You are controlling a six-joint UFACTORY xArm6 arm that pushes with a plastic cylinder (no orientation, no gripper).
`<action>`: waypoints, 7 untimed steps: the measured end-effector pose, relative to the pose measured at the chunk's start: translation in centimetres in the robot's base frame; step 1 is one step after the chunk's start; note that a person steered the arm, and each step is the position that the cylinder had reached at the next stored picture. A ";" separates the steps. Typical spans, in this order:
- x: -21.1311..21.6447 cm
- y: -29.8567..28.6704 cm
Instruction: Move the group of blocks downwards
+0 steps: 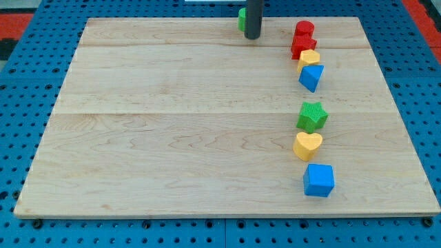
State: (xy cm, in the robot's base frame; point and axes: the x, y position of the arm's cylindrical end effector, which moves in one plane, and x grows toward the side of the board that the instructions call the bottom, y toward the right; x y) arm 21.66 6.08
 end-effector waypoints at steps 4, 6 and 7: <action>1.0 13.6; 18.2 4.2; 20.7 7.9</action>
State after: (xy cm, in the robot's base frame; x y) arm 42.31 14.00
